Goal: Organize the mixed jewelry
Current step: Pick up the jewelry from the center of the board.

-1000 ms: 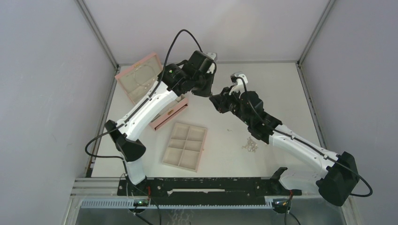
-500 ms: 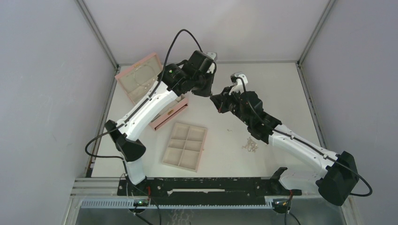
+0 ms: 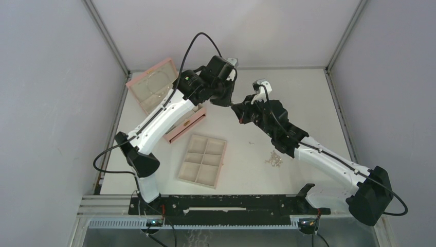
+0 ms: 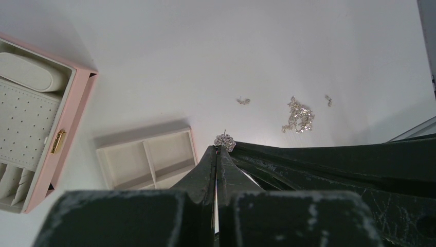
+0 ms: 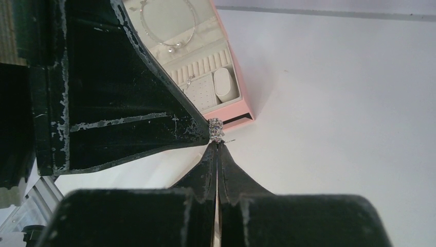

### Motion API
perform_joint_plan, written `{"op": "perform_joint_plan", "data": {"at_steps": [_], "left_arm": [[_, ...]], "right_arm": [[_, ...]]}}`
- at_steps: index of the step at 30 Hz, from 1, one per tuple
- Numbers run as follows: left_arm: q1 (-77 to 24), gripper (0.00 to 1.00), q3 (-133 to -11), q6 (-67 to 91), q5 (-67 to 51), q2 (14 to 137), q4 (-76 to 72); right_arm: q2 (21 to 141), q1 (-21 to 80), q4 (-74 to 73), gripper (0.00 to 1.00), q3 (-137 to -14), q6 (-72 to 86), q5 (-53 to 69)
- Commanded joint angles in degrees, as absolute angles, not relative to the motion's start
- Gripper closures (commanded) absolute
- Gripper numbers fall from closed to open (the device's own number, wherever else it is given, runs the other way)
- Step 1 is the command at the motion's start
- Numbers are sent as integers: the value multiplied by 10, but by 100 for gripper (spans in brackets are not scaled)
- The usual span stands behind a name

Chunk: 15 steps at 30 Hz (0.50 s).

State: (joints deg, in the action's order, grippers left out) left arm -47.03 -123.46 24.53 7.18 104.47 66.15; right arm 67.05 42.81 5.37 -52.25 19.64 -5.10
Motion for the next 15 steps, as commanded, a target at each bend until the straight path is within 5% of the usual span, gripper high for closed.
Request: {"op": "perform_joint_plan", "data": {"at_steps": [1, 15], "left_arm": [[-472, 100, -1240, 243, 69, 1021, 655], [-472, 100, -1239, 240, 76, 1020, 655]], "right_arm": [[658, 430, 67, 100, -550, 185, -52], [649, 431, 51, 100, -550, 182, -46]]}}
